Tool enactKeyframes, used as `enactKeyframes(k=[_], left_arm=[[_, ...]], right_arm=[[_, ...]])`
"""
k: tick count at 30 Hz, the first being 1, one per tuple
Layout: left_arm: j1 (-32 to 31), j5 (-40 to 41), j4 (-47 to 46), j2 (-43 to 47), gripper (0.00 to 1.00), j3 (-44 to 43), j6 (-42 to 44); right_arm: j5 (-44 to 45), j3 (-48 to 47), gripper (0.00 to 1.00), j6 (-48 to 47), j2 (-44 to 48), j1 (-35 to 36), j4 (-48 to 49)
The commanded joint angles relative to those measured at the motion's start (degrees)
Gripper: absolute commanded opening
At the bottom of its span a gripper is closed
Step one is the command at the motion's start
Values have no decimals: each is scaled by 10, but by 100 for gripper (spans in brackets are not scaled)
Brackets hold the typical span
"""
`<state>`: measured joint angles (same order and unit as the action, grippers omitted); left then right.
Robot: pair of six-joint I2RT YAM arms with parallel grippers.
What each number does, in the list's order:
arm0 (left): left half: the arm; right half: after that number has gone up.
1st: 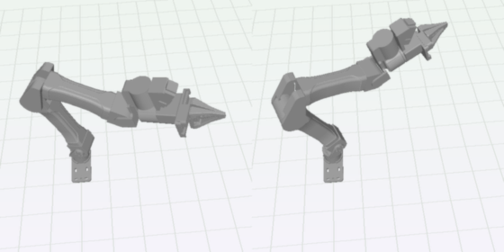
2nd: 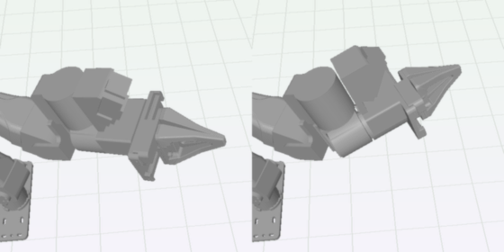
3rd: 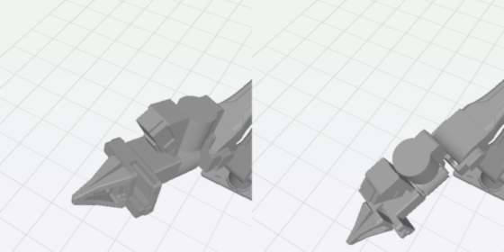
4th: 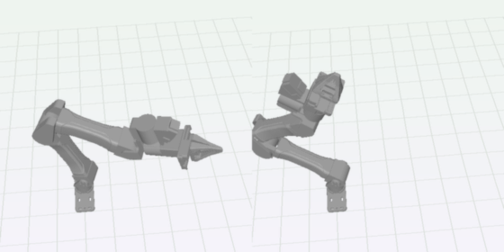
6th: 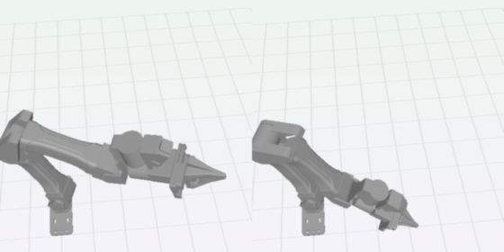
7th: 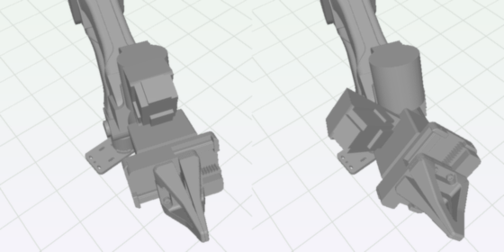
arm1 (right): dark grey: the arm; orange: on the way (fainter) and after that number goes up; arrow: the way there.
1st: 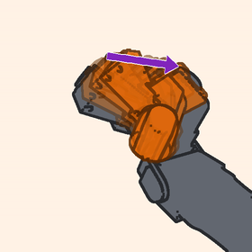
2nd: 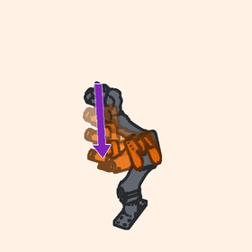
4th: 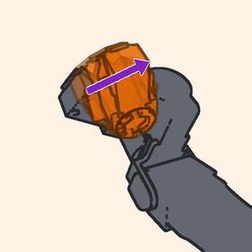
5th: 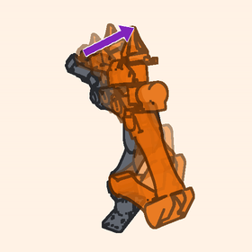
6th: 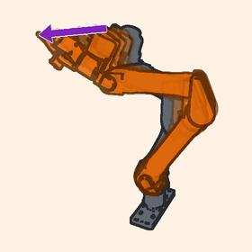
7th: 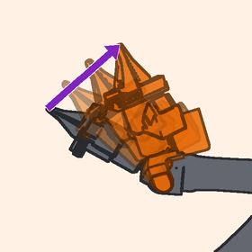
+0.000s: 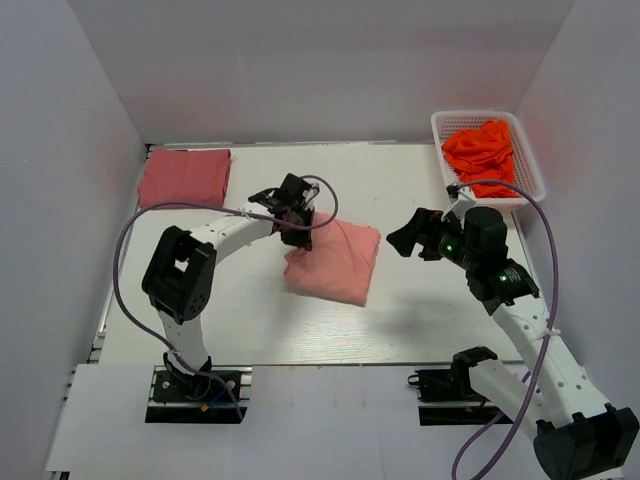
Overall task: Fold and stack the t-shirts
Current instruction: Put the neatly folded tshirt into the corner of the board with the left arm
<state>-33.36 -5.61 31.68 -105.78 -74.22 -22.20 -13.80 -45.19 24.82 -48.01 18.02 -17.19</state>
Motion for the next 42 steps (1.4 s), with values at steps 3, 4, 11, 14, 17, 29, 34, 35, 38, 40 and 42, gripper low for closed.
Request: enactKeyframes(k=[3, 4, 11, 14, 17, 29, 34, 35, 38, 40, 42], left_arm=[[22, 61, 58, 24, 0, -105, 101], [22, 56, 58, 24, 0, -116, 112], [71, 61, 102, 15, 0, -252, 208], [88, 67, 149, -15, 0, -316, 246], [112, 74, 170, -33, 0, -343, 289], [232, 60, 225, -100, 0, -509, 389], [271, 12, 205, -87, 0, -509, 422], [279, 12, 205, -87, 0, -509, 430], [298, 7, 198, -87, 0, -518, 455], [311, 1, 191, -92, 0, -534, 455], [331, -13, 180, -92, 0, -534, 455]], right_arm=[[14, -3, 90, -14, 9, -2, -5], [15, -10, 90, -14, 6, -3, -6], [23, -25, 90, -21, -5, -3, -12], [23, -33, 90, -29, -13, -4, -15], [20, -40, 90, -27, -24, -4, -17], [-1, -64, 90, -20, -79, -4, -3], [-15, -74, 90, -17, -106, -4, 0], [-16, -76, 90, -16, -113, -3, 1], [-26, -82, 90, -12, -129, -2, 1], [-31, -84, 90, -3, -138, -2, 5], [-43, -96, 90, 0, -152, -2, 8]])
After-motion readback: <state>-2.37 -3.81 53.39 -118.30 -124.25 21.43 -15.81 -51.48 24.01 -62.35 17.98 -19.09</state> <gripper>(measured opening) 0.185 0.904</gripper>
